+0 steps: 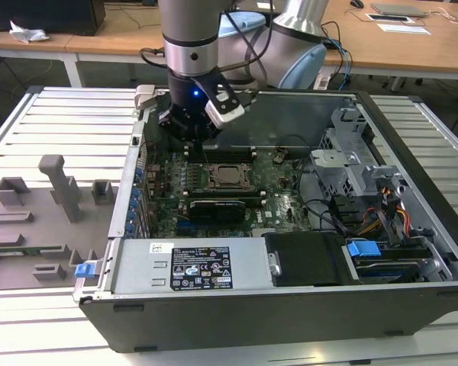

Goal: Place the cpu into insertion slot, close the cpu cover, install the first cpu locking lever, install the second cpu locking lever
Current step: 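Install the first cpu locking lever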

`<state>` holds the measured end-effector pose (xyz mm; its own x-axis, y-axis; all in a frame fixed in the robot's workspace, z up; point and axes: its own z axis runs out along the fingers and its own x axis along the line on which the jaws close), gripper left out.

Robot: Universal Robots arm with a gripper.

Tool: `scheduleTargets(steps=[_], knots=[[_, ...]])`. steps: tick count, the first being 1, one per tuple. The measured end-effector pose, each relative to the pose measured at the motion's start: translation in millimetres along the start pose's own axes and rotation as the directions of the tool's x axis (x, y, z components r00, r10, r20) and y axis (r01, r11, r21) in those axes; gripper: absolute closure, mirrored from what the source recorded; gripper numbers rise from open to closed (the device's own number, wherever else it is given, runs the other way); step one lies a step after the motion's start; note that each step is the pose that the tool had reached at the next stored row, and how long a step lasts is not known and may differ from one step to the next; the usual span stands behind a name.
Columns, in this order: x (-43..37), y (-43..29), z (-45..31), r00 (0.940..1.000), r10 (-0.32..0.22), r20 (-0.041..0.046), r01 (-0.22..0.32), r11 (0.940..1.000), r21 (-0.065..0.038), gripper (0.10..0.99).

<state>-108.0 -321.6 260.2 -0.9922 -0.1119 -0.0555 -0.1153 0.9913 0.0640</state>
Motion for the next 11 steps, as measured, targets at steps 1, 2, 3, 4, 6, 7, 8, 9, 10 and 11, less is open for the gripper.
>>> scheduleTargets(steps=[1,2,3,4,6,7,8,9,10,11], knots=[[2.6,0.3,-0.1,1.0000,0.000,0.0076,0.000,0.9996,-0.027,0.980],[4.2,0.5,-0.1,0.9999,0.000,0.0113,0.000,0.9993,-0.039,0.980],[6.6,0.8,-0.1,0.9999,0.000,0.0155,0.001,0.9987,-0.052,0.980],[7.8,0.9,-0.2,0.9998,0.000,0.0180,0.001,0.9982,-0.060,0.980],[10.4,1.2,-0.3,0.9997,0.000,0.0245,0.002,0.9962,-0.087,0.980],[11.3,1.3,-0.3,0.9996,0.001,0.0268,0.002,0.9953,-0.097,0.980],[11.9,1.4,-0.3,0.9996,0.001,0.0287,0.002,0.9944,-0.106,0.980],[12.2,1.4,-0.2,0.9995,0.001,0.0318,0.002,0.9928,-0.120,0.980],[12.1,1.4,-0.1,0.9995,0.001,0.0324,0.003,0.9923,-0.124,0.980],[12.2,1.4,0.1,0.9995,0.001,0.0327,0.003,0.9920,-0.126,0.980]])
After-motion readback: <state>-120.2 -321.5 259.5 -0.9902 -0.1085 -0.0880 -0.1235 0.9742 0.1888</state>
